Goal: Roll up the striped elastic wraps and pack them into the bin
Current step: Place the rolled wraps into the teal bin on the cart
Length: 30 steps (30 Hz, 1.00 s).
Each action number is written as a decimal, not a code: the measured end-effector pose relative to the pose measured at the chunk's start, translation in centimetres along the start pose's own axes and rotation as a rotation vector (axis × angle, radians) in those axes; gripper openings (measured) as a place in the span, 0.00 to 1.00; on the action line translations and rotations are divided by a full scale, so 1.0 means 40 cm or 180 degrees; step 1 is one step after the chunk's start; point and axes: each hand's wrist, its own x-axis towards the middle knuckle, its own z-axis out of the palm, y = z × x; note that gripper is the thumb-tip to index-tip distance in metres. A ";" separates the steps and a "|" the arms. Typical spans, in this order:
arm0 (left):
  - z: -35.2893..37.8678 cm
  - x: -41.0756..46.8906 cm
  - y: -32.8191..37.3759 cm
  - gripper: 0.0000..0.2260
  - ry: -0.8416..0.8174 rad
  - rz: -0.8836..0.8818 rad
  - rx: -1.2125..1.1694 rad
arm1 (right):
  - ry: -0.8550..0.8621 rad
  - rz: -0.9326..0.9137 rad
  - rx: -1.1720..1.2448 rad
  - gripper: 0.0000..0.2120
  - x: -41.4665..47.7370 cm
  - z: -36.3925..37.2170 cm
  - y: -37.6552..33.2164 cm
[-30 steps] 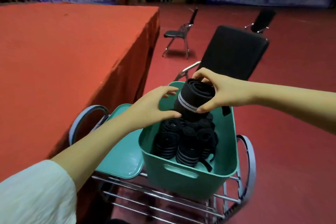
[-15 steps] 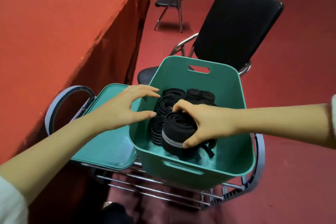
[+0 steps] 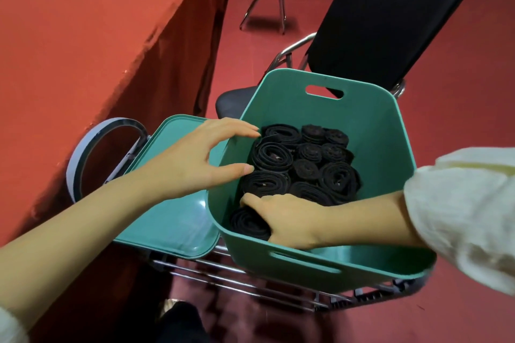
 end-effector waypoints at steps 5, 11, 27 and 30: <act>0.000 0.000 -0.003 0.25 0.0004 0.0032 -0.0068 | 0.0189 0.0097 0.0349 0.34 0.004 0.035 0.013; 0.012 0.012 -0.002 0.24 -0.0009 0.0112 -0.0077 | 0.0178 -0.0007 0.0866 0.38 -0.006 0.039 0.040; 0.015 0.015 -0.004 0.24 0.0079 0.0125 -0.0105 | 0.0268 0.0115 0.0520 0.38 -0.006 0.019 0.040; 0.016 0.017 0.001 0.25 0.0087 0.0087 -0.0051 | 0.0079 0.0163 0.0354 0.39 -0.003 0.007 0.039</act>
